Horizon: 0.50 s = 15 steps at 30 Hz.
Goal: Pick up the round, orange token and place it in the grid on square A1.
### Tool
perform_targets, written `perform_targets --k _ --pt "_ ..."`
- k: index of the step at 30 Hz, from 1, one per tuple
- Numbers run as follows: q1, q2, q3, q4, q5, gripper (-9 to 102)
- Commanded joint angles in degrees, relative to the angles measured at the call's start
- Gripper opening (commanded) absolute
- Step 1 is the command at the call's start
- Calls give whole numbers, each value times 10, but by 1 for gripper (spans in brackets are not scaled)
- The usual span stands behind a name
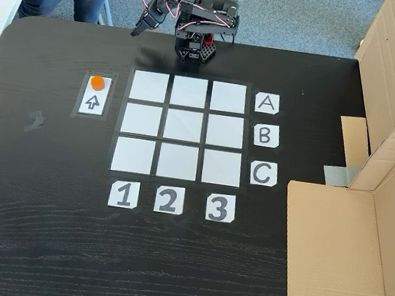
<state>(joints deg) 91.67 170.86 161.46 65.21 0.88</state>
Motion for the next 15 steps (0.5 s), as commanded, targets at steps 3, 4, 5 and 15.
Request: perform_targets --k 3,4,5,15 --pt "-8 -95 -130 33 -4 20" --pt "-10 -117 -156 42 -4 20" --pt "-11 -141 -183 52 -4 20" --pt "-28 -358 -445 138 -11 26"
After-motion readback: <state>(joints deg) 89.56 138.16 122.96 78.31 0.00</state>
